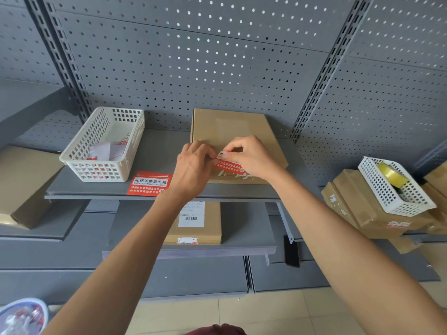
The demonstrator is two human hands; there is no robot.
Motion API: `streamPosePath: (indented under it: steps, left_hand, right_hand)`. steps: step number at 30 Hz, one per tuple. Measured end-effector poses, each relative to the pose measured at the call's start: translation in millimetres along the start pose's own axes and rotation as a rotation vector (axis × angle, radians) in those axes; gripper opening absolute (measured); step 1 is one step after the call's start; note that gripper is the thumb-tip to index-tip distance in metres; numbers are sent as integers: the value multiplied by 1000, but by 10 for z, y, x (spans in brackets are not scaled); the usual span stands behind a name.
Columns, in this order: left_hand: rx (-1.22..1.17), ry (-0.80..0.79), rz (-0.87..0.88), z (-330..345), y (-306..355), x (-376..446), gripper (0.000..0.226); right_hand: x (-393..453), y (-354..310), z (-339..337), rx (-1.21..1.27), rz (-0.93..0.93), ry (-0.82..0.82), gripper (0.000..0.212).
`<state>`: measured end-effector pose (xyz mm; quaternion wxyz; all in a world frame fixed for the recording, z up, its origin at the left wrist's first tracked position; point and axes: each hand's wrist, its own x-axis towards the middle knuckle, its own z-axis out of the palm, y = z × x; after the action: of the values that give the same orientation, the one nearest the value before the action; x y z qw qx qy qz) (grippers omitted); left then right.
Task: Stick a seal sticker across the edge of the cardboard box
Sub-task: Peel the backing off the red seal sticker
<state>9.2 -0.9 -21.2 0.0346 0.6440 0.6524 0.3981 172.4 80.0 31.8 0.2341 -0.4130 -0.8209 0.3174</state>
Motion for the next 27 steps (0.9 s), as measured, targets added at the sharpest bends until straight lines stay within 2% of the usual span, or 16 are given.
streamPosePath:
  steps: [3,10,13,20,27]
  left_hand:
    - [21,-5,12,2,5,0,10]
    - [26,-8,56,-2,-4,-23,7]
    - [16,-7,76,-5,-3,-33,7]
    - [-23,7,51,-12,-13,-38,16]
    - [-30,-16,44,-71,10,-72,12]
  right_hand:
    - [-12,-1,1,18,-10,0,10]
    - [-3,2,-28,18,-4,-31,2]
    - [-9,-19,-62,10,7,-52,7]
    - [1,-5,-50,24,8,-40,5]
    - [-7,-20,-58,68,31,-52,5]
